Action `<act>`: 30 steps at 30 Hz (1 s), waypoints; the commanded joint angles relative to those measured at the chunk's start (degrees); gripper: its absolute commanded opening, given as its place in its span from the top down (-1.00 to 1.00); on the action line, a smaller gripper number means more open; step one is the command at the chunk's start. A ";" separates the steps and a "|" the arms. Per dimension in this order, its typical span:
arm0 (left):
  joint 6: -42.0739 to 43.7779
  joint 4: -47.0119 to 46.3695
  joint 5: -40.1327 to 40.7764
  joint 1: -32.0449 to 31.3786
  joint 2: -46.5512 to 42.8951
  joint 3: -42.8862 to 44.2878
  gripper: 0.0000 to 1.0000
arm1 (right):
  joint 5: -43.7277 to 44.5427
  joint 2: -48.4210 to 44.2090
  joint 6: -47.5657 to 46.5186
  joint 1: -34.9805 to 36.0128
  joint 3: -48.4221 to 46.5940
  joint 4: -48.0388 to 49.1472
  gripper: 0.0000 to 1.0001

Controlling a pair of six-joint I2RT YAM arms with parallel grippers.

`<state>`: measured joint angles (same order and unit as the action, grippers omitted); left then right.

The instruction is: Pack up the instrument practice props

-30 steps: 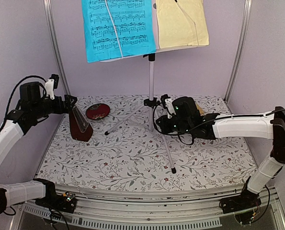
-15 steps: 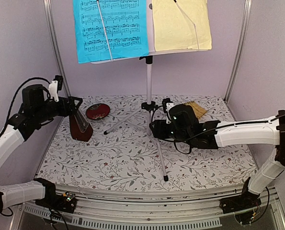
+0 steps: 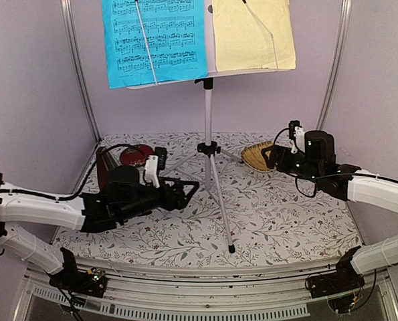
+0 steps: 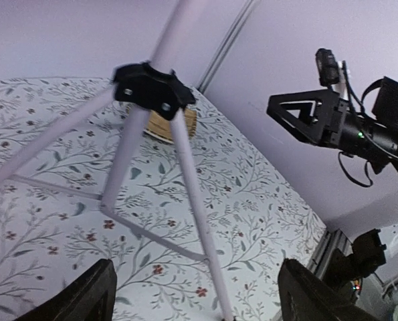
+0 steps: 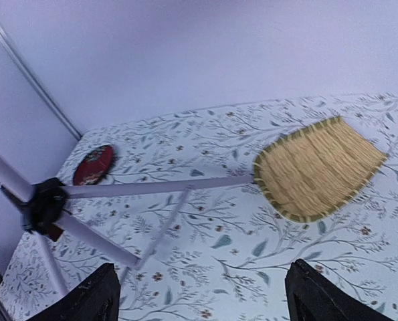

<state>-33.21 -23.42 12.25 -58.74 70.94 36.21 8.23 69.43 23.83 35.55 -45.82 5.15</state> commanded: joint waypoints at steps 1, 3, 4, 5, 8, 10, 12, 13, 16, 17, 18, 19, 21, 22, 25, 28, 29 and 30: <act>-5.98 -15.92 0.04 -3.73 12.05 7.39 -0.71 | -10.22 -2.41 1.34 -6.80 3.44 -1.93 -0.74; -7.39 -16.04 0.64 -4.09 17.53 10.34 -0.72 | -11.30 -3.58 1.79 -8.44 4.63 -1.52 -0.75; -8.42 -15.92 1.57 -4.07 19.42 11.27 -0.73 | -11.68 -4.20 1.97 -8.94 5.22 -1.26 -0.75; -9.60 -15.86 2.68 -4.00 20.82 12.07 -0.75 | -11.88 -4.86 2.13 -9.38 5.80 -1.06 -0.75; -12.25 -13.53 4.30 -3.24 25.31 14.89 -0.78 | -12.09 -6.10 2.59 -9.57 6.63 -0.69 -0.75; -13.48 -10.80 5.16 -2.69 27.79 17.44 -0.79 | -12.29 -6.60 2.95 -9.70 7.07 -0.56 -0.76; -14.05 -9.62 5.01 -2.18 29.78 19.53 -0.79 | -12.48 -6.97 3.42 -9.70 7.35 -0.22 -0.75; -13.88 -9.58 4.76 -1.95 30.55 20.27 -0.77 | -12.49 -7.16 3.52 -9.72 7.54 -0.07 -0.75; -13.30 -9.03 4.73 -1.21 32.62 21.86 -0.53 | -12.05 -7.58 3.84 -9.78 8.12 0.11 -0.75; -13.44 -8.98 4.34 -0.67 33.21 22.11 -0.39 | -11.90 -7.78 3.93 -9.79 8.30 0.12 -0.75; -13.62 -9.23 3.81 -0.10 33.64 22.18 -0.25 | -11.78 -7.95 4.01 -9.76 8.55 0.17 -0.75; -13.63 -9.85 3.58 0.28 33.94 22.09 -0.11 | -11.64 -8.21 4.02 -9.78 8.68 0.13 -0.75; -13.40 -10.80 3.60 0.81 34.39 22.10 0.15 | -11.27 -8.83 4.26 -9.80 9.14 0.14 -0.75; -13.02 -10.82 3.32 1.06 34.67 22.47 0.24 | -11.06 -9.17 4.35 -9.79 9.36 0.17 -0.75; -11.51 -9.72 2.83 1.38 35.57 24.23 0.50 | -10.32 -10.17 4.62 -9.80 9.80 -0.01 -0.75; -10.56 -9.32 2.53 1.57 35.55 24.64 0.70 | -9.61 -10.89 4.73 -9.83 9.87 -0.36 -0.75; -10.17 -9.31 2.21 1.65 35.32 24.50 0.80 | -9.41 -11.01 4.73 -9.87 9.92 -0.52 -0.75; -9.91 -9.23 1.83 1.90 35.01 24.21 0.90 | -9.19 -11.17 4.70 -9.88 9.93 -0.64 -0.75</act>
<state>-45.43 -32.93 14.87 -57.89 105.89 59.44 -2.74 59.64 27.88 26.15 -36.80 4.27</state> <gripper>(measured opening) 0.132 0.877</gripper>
